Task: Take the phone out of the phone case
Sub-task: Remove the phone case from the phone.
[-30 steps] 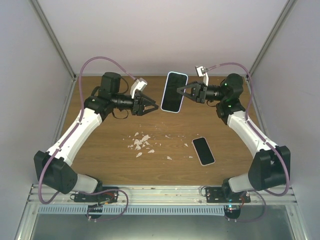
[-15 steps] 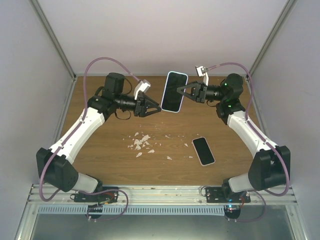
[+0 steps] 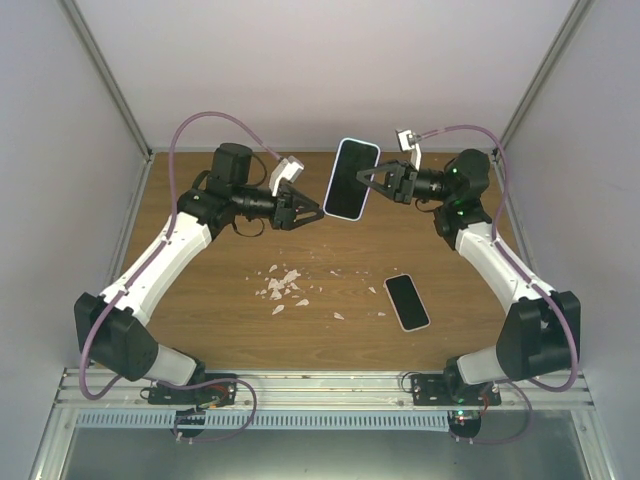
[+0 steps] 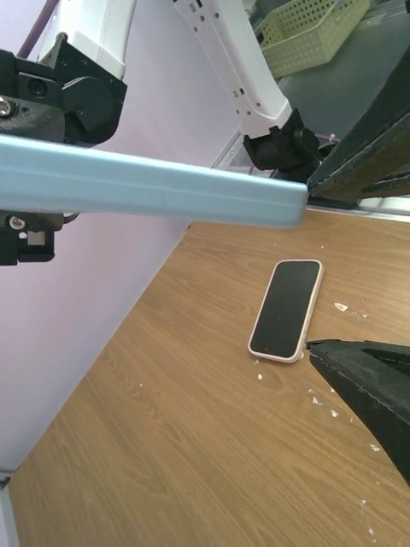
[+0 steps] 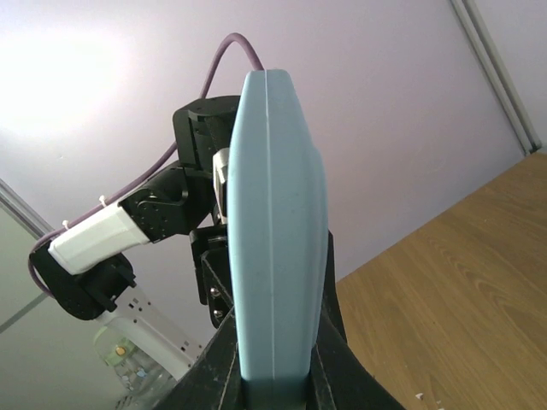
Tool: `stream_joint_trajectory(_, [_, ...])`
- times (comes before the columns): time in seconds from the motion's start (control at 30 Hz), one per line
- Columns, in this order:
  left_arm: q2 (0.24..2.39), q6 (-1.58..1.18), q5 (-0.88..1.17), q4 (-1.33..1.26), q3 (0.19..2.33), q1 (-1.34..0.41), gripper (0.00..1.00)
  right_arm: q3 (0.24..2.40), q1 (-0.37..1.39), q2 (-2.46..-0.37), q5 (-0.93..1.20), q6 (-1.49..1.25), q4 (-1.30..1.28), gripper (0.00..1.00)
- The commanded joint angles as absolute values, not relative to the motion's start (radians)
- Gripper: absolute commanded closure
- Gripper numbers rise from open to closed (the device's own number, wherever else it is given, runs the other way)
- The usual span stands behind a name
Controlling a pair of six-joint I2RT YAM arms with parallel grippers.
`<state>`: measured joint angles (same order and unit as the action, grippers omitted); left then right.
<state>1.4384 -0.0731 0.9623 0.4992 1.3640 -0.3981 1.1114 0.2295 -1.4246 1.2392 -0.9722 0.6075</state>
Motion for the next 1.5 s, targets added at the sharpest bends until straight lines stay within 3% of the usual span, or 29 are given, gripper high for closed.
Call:
stream_joint_trajectory(0.0, [1.467, -0.085, 0.853, 0.482, 1.382, -0.4, 0.55, 1.107, 0.241, -1.391, 1.277, -1.081, 0.791, 1.0])
stream_joint_trajectory(0.33, [1.488, -0.083, 0.872, 0.477, 1.379, -0.393, 0.56, 1.081, 0.252, -1.39, 1.284, -1.13, 0.88, 1.0])
stream_joint_trajectory(0.53, [1.43, -0.074, 1.094, 0.43, 1.339, -0.378, 0.47, 1.116, 0.226, -1.389, 1.234, -1.001, 0.677, 1.0])
stream_joint_trajectory(0.7, [1.392, -0.108, 1.185, 0.374, 1.311, -0.379, 0.47, 1.135, 0.217, -1.387, 1.2, -0.91, 0.558, 1.0])
stream_joint_trajectory(1.1, [1.442, -0.14, 1.027, 0.391, 1.349, -0.388, 0.53, 1.132, 0.217, -1.366, 1.21, -0.898, 0.551, 1.0])
stream_joint_trajectory(1.47, [1.441, -0.124, 1.049, 0.387, 1.339, -0.405, 0.49, 1.132, 0.218, -1.373, 1.203, -0.898, 0.549, 1.0])
